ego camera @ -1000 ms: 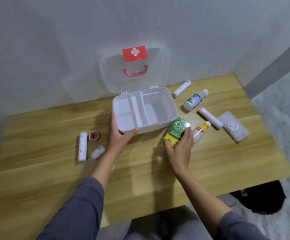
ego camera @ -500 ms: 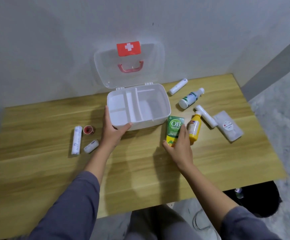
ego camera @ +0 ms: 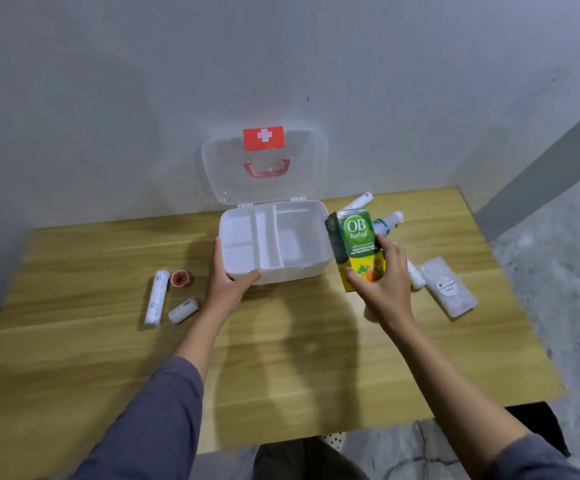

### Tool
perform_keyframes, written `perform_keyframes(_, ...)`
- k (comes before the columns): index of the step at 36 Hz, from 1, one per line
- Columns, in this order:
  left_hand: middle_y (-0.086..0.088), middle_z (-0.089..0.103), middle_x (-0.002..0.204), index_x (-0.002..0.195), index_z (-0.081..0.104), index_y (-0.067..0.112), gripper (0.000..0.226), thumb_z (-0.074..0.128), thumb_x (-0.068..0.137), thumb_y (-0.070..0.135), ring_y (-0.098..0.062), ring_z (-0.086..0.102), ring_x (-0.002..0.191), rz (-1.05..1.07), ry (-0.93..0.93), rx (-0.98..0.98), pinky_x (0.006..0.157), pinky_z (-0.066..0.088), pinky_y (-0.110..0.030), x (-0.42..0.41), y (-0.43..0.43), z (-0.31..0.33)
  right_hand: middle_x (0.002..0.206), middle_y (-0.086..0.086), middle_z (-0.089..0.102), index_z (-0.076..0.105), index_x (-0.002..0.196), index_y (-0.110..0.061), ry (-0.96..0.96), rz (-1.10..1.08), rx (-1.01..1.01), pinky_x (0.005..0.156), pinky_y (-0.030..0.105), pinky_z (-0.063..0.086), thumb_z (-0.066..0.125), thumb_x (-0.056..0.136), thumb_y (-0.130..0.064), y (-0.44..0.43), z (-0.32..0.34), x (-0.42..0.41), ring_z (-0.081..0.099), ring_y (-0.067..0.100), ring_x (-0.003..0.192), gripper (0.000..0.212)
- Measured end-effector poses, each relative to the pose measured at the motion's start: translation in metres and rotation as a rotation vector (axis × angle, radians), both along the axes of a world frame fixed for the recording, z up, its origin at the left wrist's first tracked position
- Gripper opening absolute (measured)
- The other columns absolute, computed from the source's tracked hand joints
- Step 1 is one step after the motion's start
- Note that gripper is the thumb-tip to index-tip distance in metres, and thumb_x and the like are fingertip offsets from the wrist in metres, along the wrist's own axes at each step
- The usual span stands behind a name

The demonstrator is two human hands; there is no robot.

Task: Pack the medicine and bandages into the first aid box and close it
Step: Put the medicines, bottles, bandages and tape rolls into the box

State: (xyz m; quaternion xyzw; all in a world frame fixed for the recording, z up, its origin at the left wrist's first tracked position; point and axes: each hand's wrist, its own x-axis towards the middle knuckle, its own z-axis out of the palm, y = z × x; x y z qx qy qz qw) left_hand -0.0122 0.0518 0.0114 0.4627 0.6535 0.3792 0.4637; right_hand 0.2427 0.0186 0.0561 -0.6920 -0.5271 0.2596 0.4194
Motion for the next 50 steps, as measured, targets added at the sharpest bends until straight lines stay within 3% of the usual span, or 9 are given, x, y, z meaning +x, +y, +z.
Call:
perform_keyframes(3, 0.005, 0.011, 0.157, 0.148, 0.007, 0.025, 0.102, 0.076, 0.074, 0.018, -0.012, 0.014, 0.142, 0.002, -0.002, 0.000, 0.109, 0.022, -0.028, 0.001, 0.000, 0.001, 0.113, 0.002, 0.045, 0.046, 0.128, -0.016, -0.111, 0.182, -0.026, 0.076, 0.002, 0.031, 0.076, 0.068, -0.021, 0.026, 0.013, -0.008, 0.038, 0.004, 0.099, 0.067)
perform_keyframes(9, 0.005, 0.014, 0.156, 0.147, 0.006, 0.028, 0.105, 0.078, 0.071, 0.020, -0.012, 0.017, 0.142, -0.003, -0.001, -0.012, 0.115, 0.023, -0.037, -0.001, 0.001, -0.002, 0.126, 0.007, 0.049, 0.043, 0.134, -0.016, -0.554, 0.406, -0.188, 0.085, 0.035, 0.043, 0.073, 0.066, -0.028, 0.077, 0.037, -0.020, 0.050, 0.028, 0.110, 0.075)
perform_keyframes(15, 0.010, 0.016, 0.155, 0.147, 0.007, 0.032, 0.106, 0.078, 0.068, 0.024, -0.008, 0.020, 0.140, -0.013, -0.038, -0.006, 0.114, 0.027, -0.040, -0.002, 0.000, -0.006, 0.124, 0.009, 0.049, 0.047, 0.131, -0.014, -0.807, 0.643, -0.274, 0.091, 0.041, 0.041, 0.072, 0.068, -0.030, 0.115, 0.039, -0.035, 0.045, 0.028, 0.113, 0.069)
perform_keyframes(19, 0.011, 0.017, 0.155, 0.146, 0.007, 0.037, 0.109, 0.077, 0.062, 0.036, -0.007, 0.021, 0.140, -0.019, -0.041, -0.008, 0.114, 0.028, -0.040, -0.003, 0.000, -0.008, 0.130, 0.012, 0.046, 0.043, 0.134, -0.011, -0.746, 0.740, -0.304, 0.100, 0.043, 0.038, 0.071, 0.073, -0.031, 0.127, 0.021, -0.050, 0.040, 0.030, 0.119, 0.070)
perform_keyframes(24, 0.011, 0.012, 0.156, 0.146, 0.003, 0.037, 0.106, 0.078, 0.070, 0.026, -0.006, 0.016, 0.141, -0.015, -0.047, -0.007, 0.115, 0.025, -0.041, -0.003, -0.001, -0.009, 0.141, 0.012, 0.037, 0.034, 0.140, -0.010, -0.624, 0.740, -0.284, 0.107, 0.041, 0.031, 0.072, 0.075, -0.025, 0.127, 0.000, -0.059, 0.030, 0.032, 0.131, 0.076)
perform_keyframes(30, 0.013, 0.008, 0.157, 0.144, 0.000, 0.042, 0.108, 0.077, 0.069, 0.034, -0.007, 0.013, 0.142, -0.032, -0.041, -0.014, 0.116, 0.022, -0.043, -0.003, -0.001, -0.009, 0.139, 0.014, 0.038, 0.037, 0.135, -0.009, -0.668, 0.632, -0.152, 0.100, 0.041, 0.038, 0.071, 0.076, -0.017, 0.112, -0.006, -0.054, 0.033, 0.031, 0.128, 0.069)
perform_keyframes(40, 0.013, 0.009, 0.156, 0.146, 0.002, 0.037, 0.108, 0.077, 0.069, 0.031, -0.003, 0.012, 0.142, -0.031, -0.051, 0.007, 0.117, 0.020, -0.040, -0.002, -0.003, -0.009, 0.127, 0.014, 0.045, 0.049, 0.115, -0.004, -0.833, 0.569, -0.376, 0.071, 0.038, 0.041, 0.051, 0.087, -0.005, 0.111, -0.028, -0.069, 0.041, 0.031, 0.119, 0.028)
perform_keyframes(46, 0.016, 0.008, 0.155, 0.146, 0.001, 0.036, 0.104, 0.076, 0.074, 0.023, 0.000, 0.010, 0.140, -0.035, -0.045, 0.021, 0.116, 0.019, -0.034, -0.002, -0.004, -0.007, 0.134, 0.013, 0.047, 0.048, 0.131, -0.009, -0.672, 0.669, -0.347, 0.098, 0.042, 0.042, 0.065, 0.082, -0.011, 0.123, -0.031, -0.073, 0.041, 0.031, 0.124, 0.052)
perform_keyframes(50, 0.012, 0.008, 0.156, 0.146, 0.001, 0.035, 0.103, 0.075, 0.075, 0.021, 0.001, 0.011, 0.139, -0.035, -0.026, 0.025, 0.113, 0.017, -0.026, -0.001, -0.004, -0.004, 0.141, 0.012, 0.041, 0.046, 0.134, -0.014, -0.562, 0.628, -0.335, 0.100, 0.042, 0.042, 0.067, 0.081, -0.011, 0.116, -0.030, -0.073, 0.034, 0.029, 0.131, 0.057)
